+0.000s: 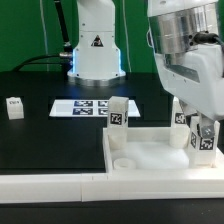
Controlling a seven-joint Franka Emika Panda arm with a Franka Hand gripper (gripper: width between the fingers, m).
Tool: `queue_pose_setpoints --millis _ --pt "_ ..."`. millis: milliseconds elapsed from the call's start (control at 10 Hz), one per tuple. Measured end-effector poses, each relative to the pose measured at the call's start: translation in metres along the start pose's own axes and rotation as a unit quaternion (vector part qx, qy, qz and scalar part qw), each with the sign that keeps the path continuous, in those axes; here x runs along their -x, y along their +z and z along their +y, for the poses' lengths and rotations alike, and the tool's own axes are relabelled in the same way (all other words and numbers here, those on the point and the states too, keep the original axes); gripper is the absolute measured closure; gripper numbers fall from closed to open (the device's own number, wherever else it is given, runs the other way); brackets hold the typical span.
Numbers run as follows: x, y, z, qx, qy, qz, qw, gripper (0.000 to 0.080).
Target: Assemble square table
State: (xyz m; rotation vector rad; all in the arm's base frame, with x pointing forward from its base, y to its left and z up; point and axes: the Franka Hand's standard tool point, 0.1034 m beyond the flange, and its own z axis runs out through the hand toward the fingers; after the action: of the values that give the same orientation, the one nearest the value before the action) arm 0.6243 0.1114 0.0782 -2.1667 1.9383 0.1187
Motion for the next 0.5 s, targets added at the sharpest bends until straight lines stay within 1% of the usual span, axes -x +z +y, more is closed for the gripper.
queue_pose_setpoints --millis 100,200,300,400,500 --pt "0.0004 0.0001 0.0001 0.000 -0.003 0.000 1.000 0.0252" --pt "0.0012 0.0011 0.0011 0.011 -0.089 0.009 0.996 0.0252" --pt "0.0007 0.0023 -0.0015 0.020 -0.194 0.016 0.981 0.0171" --pt "0.0035 0.0023 0.0002 0.033 -0.237 0.014 0.971 0.0155" --pt "0.0027 0.0021 -0.0005 0.031 -0.250 0.014 0.968 0.0155"
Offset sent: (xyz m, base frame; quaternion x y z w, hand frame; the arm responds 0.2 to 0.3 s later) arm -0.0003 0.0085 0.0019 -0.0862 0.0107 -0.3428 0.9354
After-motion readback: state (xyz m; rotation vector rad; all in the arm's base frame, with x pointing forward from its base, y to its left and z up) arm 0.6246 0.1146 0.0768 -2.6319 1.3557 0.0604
